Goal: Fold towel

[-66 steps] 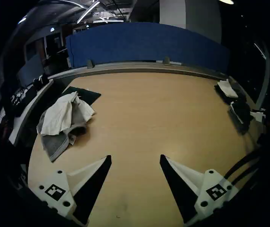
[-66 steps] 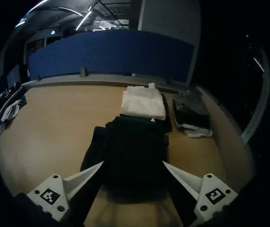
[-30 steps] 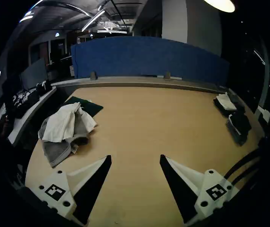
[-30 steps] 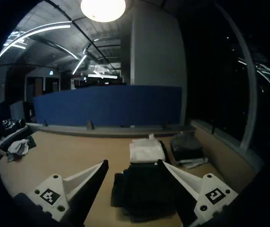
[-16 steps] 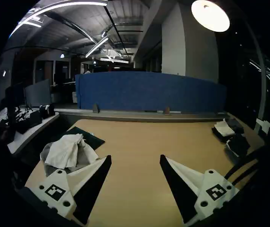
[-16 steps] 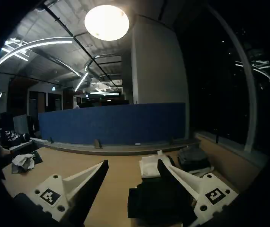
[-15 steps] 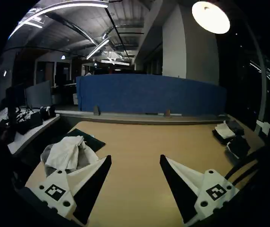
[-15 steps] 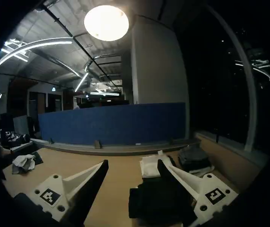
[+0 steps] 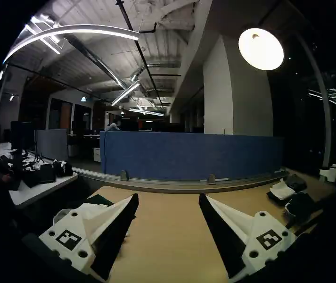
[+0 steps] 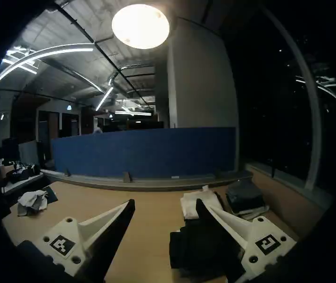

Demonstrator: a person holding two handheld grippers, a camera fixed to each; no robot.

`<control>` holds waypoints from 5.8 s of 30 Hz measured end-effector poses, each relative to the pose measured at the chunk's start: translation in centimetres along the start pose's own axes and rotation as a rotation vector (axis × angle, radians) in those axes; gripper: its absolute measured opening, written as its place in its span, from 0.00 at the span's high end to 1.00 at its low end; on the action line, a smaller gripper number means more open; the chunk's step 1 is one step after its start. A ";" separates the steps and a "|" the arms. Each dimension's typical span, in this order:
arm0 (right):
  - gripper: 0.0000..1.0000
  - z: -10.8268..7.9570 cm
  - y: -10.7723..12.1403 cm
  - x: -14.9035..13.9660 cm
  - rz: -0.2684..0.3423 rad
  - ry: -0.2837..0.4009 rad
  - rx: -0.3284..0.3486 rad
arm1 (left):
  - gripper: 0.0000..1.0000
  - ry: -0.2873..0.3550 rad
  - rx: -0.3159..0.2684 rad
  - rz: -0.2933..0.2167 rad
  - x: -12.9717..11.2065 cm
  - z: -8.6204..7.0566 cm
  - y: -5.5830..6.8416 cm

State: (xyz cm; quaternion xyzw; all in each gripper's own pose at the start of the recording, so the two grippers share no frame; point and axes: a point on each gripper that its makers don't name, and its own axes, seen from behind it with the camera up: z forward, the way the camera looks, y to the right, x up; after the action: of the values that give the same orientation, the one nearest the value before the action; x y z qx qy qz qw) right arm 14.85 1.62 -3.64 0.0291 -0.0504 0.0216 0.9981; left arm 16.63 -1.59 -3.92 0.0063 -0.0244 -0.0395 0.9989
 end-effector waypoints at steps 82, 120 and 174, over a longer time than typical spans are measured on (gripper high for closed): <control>0.00 4.0 -1.8 0.8 -0.115 0.000 -0.008 | 0.05 0.040 0.015 0.043 -17.6 4.8 0.3; 0.00 4.2 2.1 -10.5 0.037 0.107 -0.036 | 0.04 0.041 0.015 0.042 -17.6 4.8 0.3; 0.00 5.2 0.1 -14.7 -0.042 0.099 -0.044 | 0.04 0.041 0.014 0.042 -17.8 4.9 0.3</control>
State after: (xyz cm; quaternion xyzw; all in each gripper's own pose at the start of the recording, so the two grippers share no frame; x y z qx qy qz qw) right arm -0.32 0.80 0.07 0.0069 -0.0006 0.0010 1.0000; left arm -1.33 0.11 0.11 0.0137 -0.0043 -0.0181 0.9997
